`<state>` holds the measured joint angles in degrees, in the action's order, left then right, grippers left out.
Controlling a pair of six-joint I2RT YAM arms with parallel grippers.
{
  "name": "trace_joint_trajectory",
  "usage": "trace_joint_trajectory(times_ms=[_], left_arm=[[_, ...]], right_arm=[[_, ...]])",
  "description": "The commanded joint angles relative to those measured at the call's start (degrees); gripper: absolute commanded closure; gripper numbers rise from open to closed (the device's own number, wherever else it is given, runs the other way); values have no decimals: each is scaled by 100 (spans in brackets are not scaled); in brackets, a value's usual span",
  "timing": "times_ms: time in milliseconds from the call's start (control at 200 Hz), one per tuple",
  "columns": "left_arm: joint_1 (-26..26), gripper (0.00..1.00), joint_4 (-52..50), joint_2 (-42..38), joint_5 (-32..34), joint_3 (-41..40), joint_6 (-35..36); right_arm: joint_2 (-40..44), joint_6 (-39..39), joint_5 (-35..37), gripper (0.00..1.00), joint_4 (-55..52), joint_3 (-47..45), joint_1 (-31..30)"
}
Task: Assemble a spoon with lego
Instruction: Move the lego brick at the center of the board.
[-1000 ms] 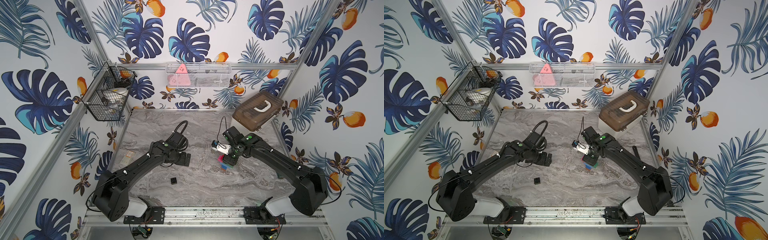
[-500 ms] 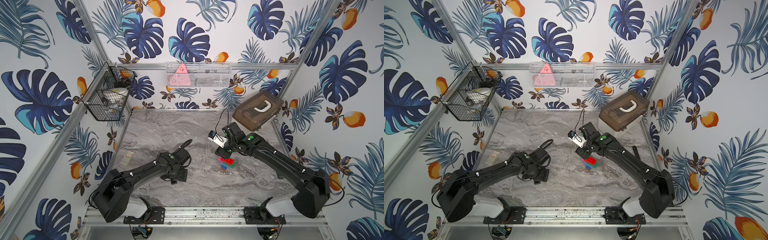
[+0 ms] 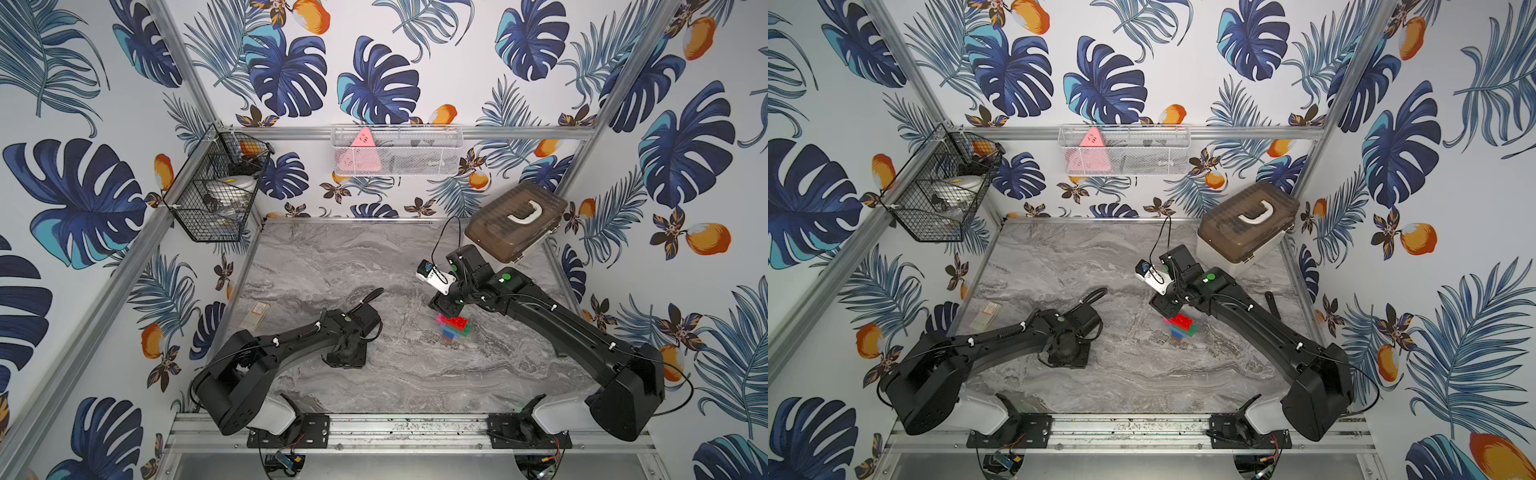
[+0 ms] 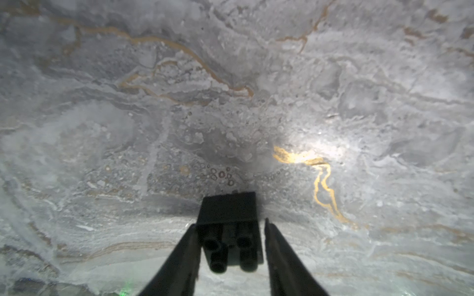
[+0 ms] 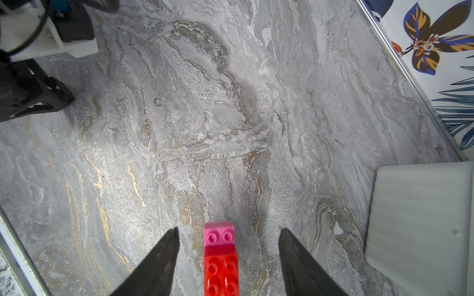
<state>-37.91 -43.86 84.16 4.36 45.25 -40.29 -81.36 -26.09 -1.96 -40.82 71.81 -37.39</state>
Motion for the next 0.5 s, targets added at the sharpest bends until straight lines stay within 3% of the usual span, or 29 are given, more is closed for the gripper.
trace_joint_trajectory(times_ms=[0, 130, 340, 495], left_arm=[[3, 65, 154, 125, -129, 140, 138], [-63, 74, 325, 475, -413, 461, 301], [-446, 75, 702, 1454, -972, 1605, 556], [-490, 65, 834, 1868, -1142, 2007, 624]], right_arm=[[24, -10, 93, 35, 66, -26, 3], [-7, -2, 169, 34, 48, -6, 10], [-123, 57, 196, 34, 41, -15, 30], [-213, 129, 302, 34, -48, 35, 55]])
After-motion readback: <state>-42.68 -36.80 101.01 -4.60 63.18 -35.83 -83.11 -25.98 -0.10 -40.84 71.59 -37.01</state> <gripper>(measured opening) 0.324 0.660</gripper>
